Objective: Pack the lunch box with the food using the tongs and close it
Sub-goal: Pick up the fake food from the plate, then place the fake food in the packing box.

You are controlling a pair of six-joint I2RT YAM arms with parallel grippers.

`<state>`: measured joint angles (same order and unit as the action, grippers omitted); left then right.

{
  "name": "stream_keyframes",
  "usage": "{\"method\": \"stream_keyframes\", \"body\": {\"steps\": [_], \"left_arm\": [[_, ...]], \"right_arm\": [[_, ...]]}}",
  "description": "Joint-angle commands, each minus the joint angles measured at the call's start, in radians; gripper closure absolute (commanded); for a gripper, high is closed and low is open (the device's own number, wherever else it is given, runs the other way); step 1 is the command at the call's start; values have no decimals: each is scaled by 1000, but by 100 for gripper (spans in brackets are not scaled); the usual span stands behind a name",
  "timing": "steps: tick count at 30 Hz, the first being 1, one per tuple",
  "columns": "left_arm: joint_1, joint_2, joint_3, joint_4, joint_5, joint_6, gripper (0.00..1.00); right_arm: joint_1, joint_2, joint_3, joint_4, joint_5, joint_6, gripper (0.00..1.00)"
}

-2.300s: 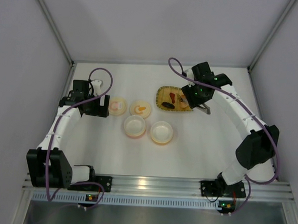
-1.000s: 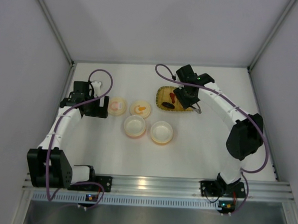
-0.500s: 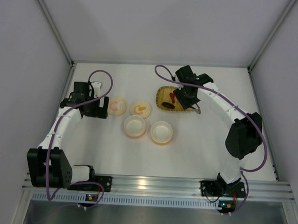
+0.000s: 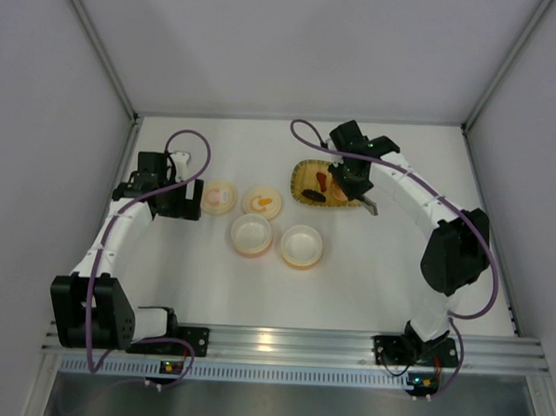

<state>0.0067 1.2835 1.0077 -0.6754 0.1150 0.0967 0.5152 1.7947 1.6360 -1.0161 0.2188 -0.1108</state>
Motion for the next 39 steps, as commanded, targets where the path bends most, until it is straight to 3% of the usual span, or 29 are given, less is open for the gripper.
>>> {"method": "stream_keyframes", "body": {"steps": [1, 4, 24, 29, 39], "left_arm": [[1, -12, 28, 0, 3, 5, 2], [-1, -9, 31, -1, 2, 6, 2], [-2, -1, 34, 4, 0, 6, 2], [1, -1, 42, -4, -1, 11, 2], [-1, 2, 62, -26, 17, 14, 2]], "right_arm": [[-23, -43, -4, -16, -53, 5, 90], [-43, -60, -1, -21, -97, -1, 100], [-63, -167, 10, 59, -173, -90, 100], [-67, -237, 10, 42, -252, -124, 100], [-69, -467, -140, 7, -453, -182, 100]]}}
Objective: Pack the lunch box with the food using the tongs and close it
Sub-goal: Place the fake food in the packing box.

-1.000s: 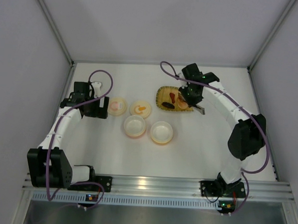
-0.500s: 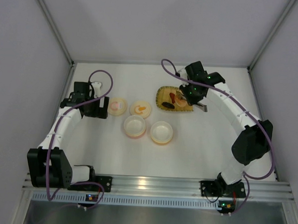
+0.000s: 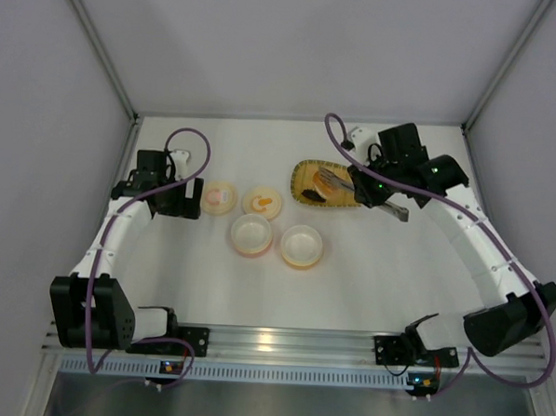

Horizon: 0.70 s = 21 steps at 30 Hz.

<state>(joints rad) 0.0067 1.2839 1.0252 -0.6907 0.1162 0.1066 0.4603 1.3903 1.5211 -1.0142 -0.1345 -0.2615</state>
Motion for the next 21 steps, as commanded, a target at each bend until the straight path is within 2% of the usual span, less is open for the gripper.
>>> {"method": "stream_keyframes", "body": {"steps": [1, 9, 21], "left_arm": [[-1, 0, 45, -10, 17, 2, 2], [-1, 23, 62, -21, 23, -10, 2], [1, 40, 78, -17, 7, -10, 2]], "right_arm": [[-14, -77, -35, -1, -141, -36, 100], [-11, -139, -127, -93, -361, -123, 100], [-6, -134, -246, -86, -406, -196, 100]]}}
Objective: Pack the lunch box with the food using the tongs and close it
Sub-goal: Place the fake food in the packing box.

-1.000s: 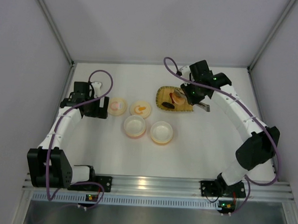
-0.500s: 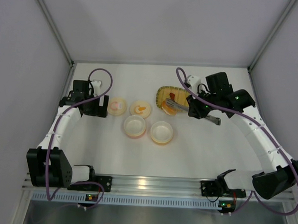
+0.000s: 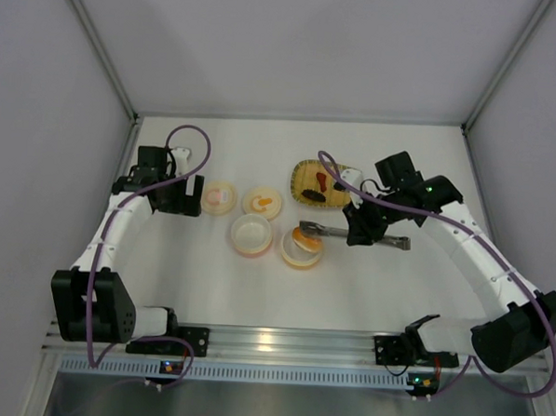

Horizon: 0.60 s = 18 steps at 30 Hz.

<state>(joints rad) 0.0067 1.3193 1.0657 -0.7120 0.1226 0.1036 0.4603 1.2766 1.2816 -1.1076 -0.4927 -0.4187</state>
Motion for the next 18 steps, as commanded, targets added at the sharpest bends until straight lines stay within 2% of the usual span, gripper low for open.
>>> {"method": "stream_keyframes", "body": {"steps": [1, 18], "left_arm": [[-1, 6, 37, 6, -4, -8, 2], [-1, 18, 22, 25, -21, -8, 2]], "right_arm": [[-5, -19, -13, 15, -41, -37, 100], [5, 47, -60, 163, -17, -15, 100]]}}
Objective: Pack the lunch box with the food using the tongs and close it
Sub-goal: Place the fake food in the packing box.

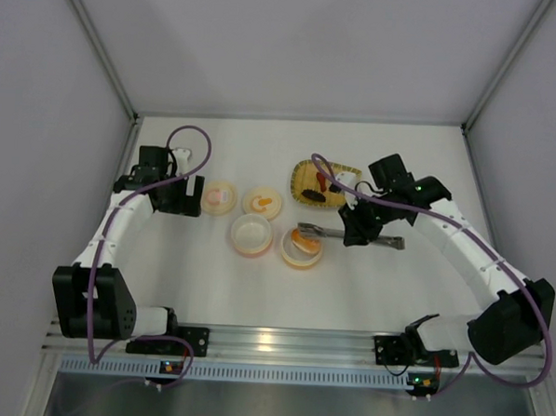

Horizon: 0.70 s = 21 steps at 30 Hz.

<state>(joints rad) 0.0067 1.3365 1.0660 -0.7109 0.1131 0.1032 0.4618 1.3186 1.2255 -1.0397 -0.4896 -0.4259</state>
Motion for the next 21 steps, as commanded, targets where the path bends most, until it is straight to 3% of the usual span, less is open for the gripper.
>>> {"method": "stream_keyframes", "body": {"steps": [1, 21], "left_arm": [[-1, 3, 22, 24, -12, -7, 2], [1, 12, 14, 33, -16, 4, 2]], "right_arm": [[2, 8, -11, 110, -21, -4, 100], [8, 37, -132, 227, -7, -4, 100]]}}
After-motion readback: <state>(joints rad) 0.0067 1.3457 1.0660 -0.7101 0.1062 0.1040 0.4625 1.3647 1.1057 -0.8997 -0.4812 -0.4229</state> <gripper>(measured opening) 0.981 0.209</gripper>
